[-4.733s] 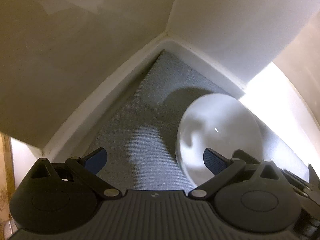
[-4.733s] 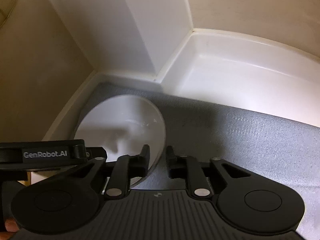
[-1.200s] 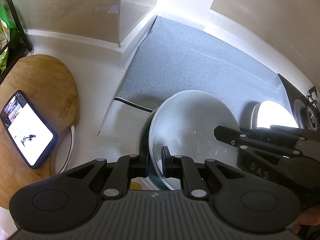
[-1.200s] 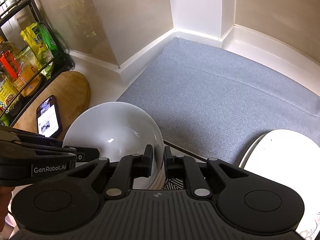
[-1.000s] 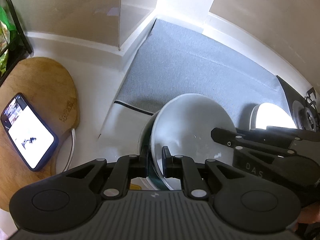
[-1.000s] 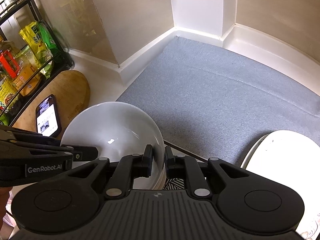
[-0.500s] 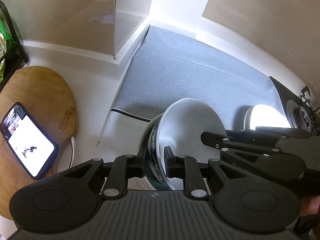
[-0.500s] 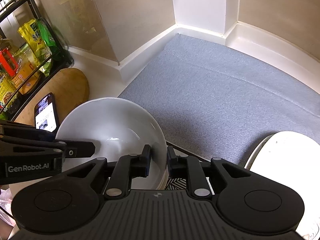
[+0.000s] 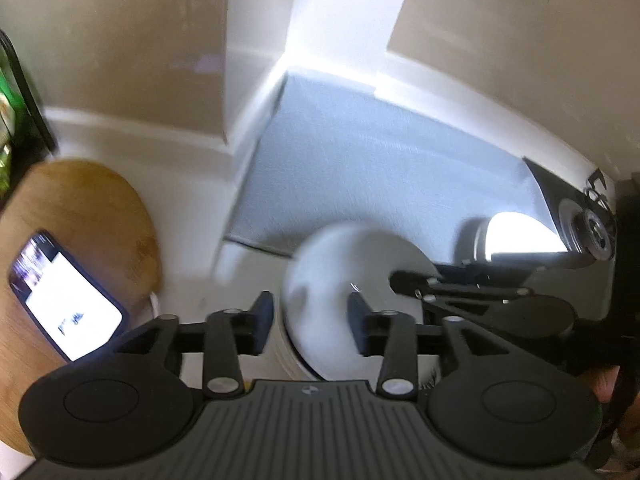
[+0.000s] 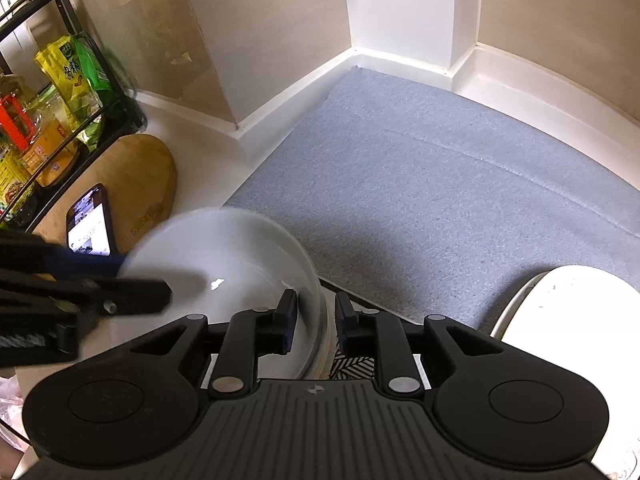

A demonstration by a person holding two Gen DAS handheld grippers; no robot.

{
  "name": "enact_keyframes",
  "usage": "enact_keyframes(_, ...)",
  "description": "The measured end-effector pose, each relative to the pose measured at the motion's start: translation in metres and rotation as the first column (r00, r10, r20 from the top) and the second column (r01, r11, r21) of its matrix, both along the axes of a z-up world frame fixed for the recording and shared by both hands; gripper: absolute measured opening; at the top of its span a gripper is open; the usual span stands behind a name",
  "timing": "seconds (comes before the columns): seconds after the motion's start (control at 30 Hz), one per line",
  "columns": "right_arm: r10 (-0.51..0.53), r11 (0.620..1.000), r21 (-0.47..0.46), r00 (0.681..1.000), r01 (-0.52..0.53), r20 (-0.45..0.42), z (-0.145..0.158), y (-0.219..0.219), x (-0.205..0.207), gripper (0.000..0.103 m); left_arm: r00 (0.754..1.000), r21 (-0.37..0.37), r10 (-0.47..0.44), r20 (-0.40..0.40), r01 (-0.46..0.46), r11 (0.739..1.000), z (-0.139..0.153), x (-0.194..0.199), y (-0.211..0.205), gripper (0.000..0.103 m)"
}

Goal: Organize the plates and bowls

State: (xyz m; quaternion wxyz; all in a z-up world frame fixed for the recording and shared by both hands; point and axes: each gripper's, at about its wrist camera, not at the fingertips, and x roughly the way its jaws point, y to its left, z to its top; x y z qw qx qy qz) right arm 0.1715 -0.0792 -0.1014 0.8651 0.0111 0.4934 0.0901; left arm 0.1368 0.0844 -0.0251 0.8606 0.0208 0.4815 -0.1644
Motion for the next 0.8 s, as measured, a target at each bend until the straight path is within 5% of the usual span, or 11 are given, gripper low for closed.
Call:
enact_keyframes(0.13, -0.005, 1.000, 0.004, 1.000, 0.005, 0.001, 0.000, 0.000, 0.000, 0.022, 1.000, 0.000, 0.026, 0.004, -0.026, 1.000, -0.002, 0.005, 0.006, 0.063)
enact_keyframes(0.2, -0.011, 1.000, 0.013, 1.000, 0.011, 0.004, 0.001, 0.000, -0.001, 0.025, 0.999, 0.001, 0.044, 0.003, -0.044, 0.999, -0.007, 0.007, 0.007, 0.087)
enact_keyframes(0.23, -0.015, 1.000, 0.020, 1.000, 0.015, 0.002, 0.001, -0.001, -0.001, 0.027, 0.998, -0.003, 0.055, 0.001, -0.055, 0.998, -0.010, 0.008, 0.008, 0.090)
enact_keyframes(0.3, -0.029, 0.999, 0.033, 1.000, 0.029, -0.007, 0.002, -0.004, -0.001, 0.050, 0.998, -0.028, 0.060, -0.025, -0.061, 0.998, -0.018, 0.011, 0.010, 0.100)
enact_keyframes(0.5, -0.099, 0.992, 0.075, 0.994, 0.102, -0.038, 0.001, -0.021, -0.006, 0.072, 0.984, -0.159, 0.094, -0.152, -0.118, 0.980, -0.046, 0.021, 0.020, 0.103)
enact_keyframes(0.63, -0.102, 0.988, 0.107, 0.992, 0.109, -0.068, -0.005, -0.027, -0.009, 0.072, 0.959, -0.237, 0.144, -0.243, -0.203, 0.950, -0.066, 0.028, 0.031, 0.103)
enact_keyframes(0.8, -0.111, 0.982, 0.140, 0.988, 0.126, -0.109, -0.015, -0.028, -0.005, 0.072, 0.942, -0.245, 0.194, -0.275, -0.263, 0.933, -0.077, 0.033, 0.039, 0.103)
